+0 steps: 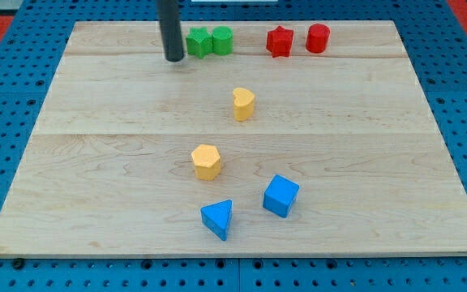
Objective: Slide green blocks into red blocks
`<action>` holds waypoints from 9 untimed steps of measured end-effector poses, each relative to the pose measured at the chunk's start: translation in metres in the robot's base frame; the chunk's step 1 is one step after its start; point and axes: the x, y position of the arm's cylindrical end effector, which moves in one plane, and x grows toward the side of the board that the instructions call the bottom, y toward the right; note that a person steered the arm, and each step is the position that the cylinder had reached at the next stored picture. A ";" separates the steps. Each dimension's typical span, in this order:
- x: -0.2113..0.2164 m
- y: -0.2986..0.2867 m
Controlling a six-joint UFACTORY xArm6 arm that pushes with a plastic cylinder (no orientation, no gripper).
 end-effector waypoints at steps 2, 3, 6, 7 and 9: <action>-0.032 -0.017; -0.032 0.031; -0.069 0.100; -0.089 0.107; -0.078 0.179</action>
